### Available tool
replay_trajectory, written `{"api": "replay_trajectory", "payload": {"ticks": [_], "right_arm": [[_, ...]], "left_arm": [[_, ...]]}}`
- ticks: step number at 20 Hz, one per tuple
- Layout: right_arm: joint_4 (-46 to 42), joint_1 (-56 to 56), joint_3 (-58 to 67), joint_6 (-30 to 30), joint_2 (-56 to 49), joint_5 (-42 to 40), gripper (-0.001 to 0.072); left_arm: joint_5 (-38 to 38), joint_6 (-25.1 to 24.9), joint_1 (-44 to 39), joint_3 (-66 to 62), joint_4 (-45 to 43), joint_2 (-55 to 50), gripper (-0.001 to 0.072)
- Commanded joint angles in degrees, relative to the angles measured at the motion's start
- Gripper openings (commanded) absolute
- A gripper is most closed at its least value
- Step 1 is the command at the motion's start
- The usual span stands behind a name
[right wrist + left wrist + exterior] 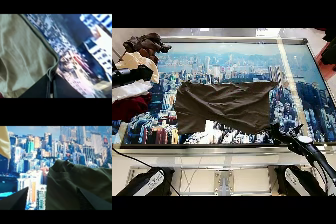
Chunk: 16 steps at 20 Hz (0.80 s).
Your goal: Fold the shirts.
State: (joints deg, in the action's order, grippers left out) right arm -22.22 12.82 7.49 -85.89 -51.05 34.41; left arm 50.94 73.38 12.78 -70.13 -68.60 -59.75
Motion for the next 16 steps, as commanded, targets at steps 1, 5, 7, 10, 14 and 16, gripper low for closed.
{"api": "replay_trajectory", "payload": {"ticks": [1,5,7,10,14,16], "right_arm": [[5.3,-2.3,0.6,3.0,0.1,-2.1,0.0036],[5.3,-2.3,8.7,9.4,0.1,1.7,0.0035],[3.9,-2.3,13.7,9.5,0.1,4.6,0.0035],[2.1,-2.3,18.6,9.5,0.1,7.9,0.0036],[2.1,-2.3,19.7,9.5,0.2,10.5,0.0036],[2.2,-2.3,19.7,9.5,0.3,12.3,0.0035]], "left_arm": [[1.0,-3.5,0.0,0.0,-0.2,0.0,0.0695],[2.5,-3.4,0.2,9.2,-7.8,0.0,0.0695],[-3.3,2.8,0.2,19.1,-7.1,0.0,0.0694],[-14.2,27.1,0.2,30.1,-6.0,-0.4,0.0692],[-16.2,23.5,0.9,31.2,9.8,-9.6,0.0558],[-15.0,15.1,2.9,29.7,25.0,-15.9,0.0557]]}}
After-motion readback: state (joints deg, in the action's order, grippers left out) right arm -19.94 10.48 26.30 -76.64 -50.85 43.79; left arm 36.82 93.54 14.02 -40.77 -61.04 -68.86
